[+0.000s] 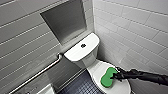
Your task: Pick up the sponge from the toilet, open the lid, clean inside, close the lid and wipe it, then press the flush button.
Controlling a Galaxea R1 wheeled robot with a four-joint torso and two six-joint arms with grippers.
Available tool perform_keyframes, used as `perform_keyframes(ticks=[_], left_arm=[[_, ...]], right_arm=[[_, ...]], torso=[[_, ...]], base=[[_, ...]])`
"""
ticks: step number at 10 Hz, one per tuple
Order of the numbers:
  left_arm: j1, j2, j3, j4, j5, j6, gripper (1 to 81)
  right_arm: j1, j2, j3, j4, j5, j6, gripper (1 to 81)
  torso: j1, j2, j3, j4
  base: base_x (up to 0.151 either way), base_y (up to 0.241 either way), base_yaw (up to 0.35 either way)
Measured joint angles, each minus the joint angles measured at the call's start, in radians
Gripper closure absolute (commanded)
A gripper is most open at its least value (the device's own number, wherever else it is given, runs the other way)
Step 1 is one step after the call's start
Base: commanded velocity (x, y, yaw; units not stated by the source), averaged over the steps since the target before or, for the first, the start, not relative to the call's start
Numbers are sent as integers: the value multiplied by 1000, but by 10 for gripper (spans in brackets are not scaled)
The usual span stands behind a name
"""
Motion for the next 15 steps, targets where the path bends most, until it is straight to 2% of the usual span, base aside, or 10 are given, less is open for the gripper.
perform_keyframes(ticks=[3,5,6,7,9,10,13,15], left_arm=[[0,-6,0,0,0,0,10],[0,-7,0,0,0,0,10],[0,-8,0,0,0,0,10],[0,-8,0,0,0,0,10],[0,-7,0,0,0,0,10],[0,-7,0,0,0,0,10],[6,-7,-1,0,0,0,10],[6,-7,-1,0,0,0,10]], right_arm=[[-10,231,-250,-6,-48,7,811],[-3,349,-418,-15,-45,11,811],[-21,405,-479,-15,-26,17,811],[-55,436,-528,-15,25,22,811],[-135,443,-632,-24,180,33,811],[-141,446,-651,-27,216,37,811],[-176,414,-615,-42,298,44,811],[-189,341,-501,-50,292,48,811]], torso=[[0,0,0,0],[0,0,0,0],[0,0,0,0],[0,0,0,0],[0,0,0,0],[0,0,0,0],[0,0,0,0],[0,0,0,0]], base=[[0,0,0],[0,0,0],[0,0,0],[0,0,0],[0,0,0],[0,0,0],[0,0,0],[0,0,0]])
